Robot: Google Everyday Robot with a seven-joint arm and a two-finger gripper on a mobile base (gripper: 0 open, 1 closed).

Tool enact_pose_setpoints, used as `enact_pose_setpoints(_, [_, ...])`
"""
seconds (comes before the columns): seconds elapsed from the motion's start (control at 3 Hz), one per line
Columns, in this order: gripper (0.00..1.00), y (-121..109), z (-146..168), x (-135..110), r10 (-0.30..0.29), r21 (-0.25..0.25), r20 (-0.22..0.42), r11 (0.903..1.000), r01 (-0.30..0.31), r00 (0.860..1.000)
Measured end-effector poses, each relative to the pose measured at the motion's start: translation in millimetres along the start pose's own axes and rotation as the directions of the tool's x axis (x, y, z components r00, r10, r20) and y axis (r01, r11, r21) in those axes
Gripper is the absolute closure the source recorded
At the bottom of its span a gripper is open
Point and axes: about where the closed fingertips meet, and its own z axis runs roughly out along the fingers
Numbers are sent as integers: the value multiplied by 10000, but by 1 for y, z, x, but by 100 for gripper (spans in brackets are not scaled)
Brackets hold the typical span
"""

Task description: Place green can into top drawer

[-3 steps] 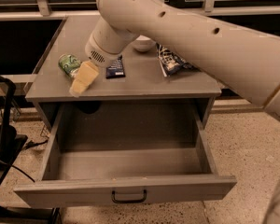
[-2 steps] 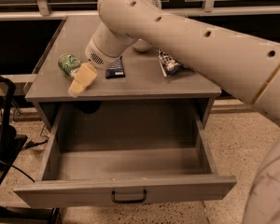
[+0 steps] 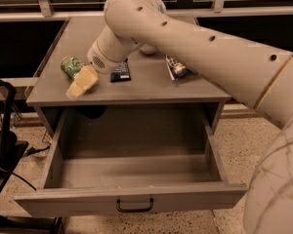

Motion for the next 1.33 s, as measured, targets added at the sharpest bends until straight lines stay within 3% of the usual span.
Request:
enact_pose_setpoints(0.33, [0, 0, 0, 0, 0, 1, -2, 10000, 0, 10000])
enact_pose_setpoints(1.33, [0, -14, 28, -6, 161, 1069, -1084, 9943, -44, 9940])
